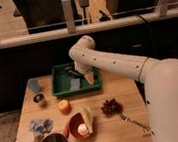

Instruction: Wipe tray with sponge

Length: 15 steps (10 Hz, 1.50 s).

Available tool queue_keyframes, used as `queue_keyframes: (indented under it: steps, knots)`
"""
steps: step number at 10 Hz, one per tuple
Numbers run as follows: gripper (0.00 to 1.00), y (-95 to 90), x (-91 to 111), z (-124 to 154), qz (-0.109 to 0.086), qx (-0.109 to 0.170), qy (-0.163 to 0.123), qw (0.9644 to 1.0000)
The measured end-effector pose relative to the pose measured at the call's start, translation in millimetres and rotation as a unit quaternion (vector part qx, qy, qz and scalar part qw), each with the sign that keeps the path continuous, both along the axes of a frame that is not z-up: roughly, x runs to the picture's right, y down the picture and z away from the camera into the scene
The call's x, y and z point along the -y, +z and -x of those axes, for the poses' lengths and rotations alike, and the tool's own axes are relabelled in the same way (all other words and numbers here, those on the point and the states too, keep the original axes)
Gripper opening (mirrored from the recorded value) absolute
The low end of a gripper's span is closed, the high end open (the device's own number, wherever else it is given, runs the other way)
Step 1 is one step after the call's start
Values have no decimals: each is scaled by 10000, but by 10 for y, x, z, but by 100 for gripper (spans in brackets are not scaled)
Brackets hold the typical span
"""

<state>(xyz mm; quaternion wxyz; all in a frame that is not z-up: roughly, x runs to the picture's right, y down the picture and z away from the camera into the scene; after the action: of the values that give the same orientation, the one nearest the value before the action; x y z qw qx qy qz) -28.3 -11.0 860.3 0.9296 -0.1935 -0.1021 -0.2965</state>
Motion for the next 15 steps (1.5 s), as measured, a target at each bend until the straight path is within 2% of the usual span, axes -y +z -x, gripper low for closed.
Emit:
queue_keyframes:
  steps: [1,3,4,5,6,7,8,9,11,12,15]
  knots:
    - [80,90,-13,58,19,62,-268,9996]
    - [80,260,-62,106,49,178,-881,9959]
    - [80,371,-116,125,69,184,-1174,9929]
    - [80,494,-180,168,78,209,-1504,9884]
    - [80,547,-191,168,62,250,-1704,9850]
    - [80,602,-202,167,52,370,-1944,9802]
    - [80,637,-212,178,20,571,-2263,9724]
    - [80,649,-251,208,8,803,-2617,9618]
    - [80,671,-330,272,65,1293,-3247,9369]
    - [80,702,-419,324,171,1520,-3398,9280]
    - [80,749,-545,549,183,1768,-3412,9230]
